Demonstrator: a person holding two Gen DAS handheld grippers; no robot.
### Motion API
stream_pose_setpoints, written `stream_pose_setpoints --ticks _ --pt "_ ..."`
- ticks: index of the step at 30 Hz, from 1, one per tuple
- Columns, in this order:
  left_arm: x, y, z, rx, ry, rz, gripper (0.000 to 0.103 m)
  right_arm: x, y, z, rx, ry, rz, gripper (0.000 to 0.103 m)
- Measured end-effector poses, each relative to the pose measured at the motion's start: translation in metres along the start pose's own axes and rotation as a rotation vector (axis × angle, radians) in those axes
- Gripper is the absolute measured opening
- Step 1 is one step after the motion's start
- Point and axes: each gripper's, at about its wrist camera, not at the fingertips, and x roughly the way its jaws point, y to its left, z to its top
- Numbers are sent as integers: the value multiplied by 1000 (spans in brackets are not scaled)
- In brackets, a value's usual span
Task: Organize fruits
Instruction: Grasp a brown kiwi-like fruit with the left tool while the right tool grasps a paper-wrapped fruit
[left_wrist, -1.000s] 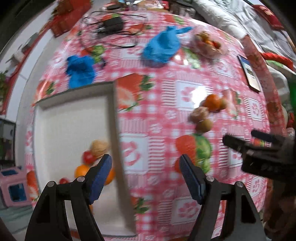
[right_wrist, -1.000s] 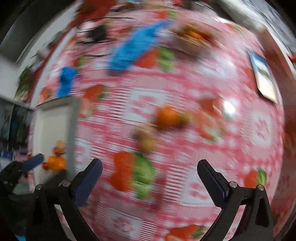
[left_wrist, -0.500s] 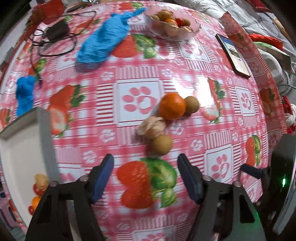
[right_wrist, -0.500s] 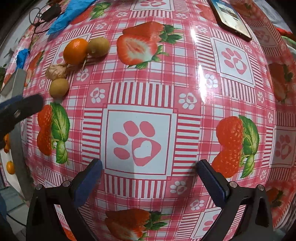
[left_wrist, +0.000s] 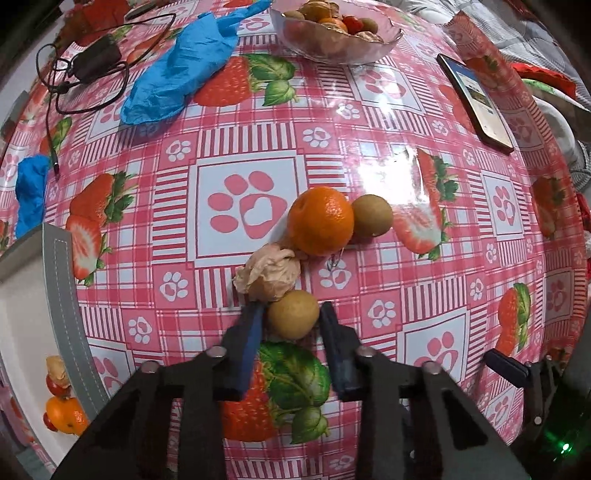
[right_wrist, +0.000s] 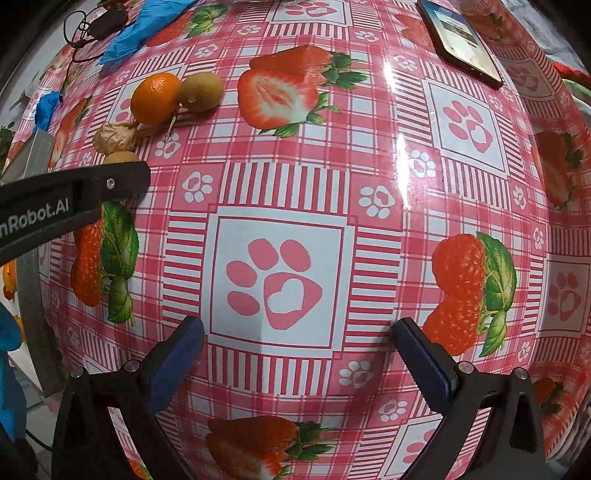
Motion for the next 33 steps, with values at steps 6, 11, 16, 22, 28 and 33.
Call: stream_pose_setpoints --ticks 6,11,16,22,28,33 --pt "0 -6 1 5 -1 -7 30 1 0 2 -7 0 -2 103" --pt "-7 16 -21 -1 11 -15 30 -1 1 2 -11 -12 -7 103" --pt "-12 44 -49 -20 31 0 30 0 3 -1 -18 -24 -10 103" --pt "-14 67 -71 -51 44 17 30 -3 2 28 9 27 87 103" --pt "-16 73 -79 -54 39 -3 30 -26 13 69 22 -86 173 103" --pt "-27 66 -83 -43 22 -13 30 -38 35 88 -16 -111 233 103"
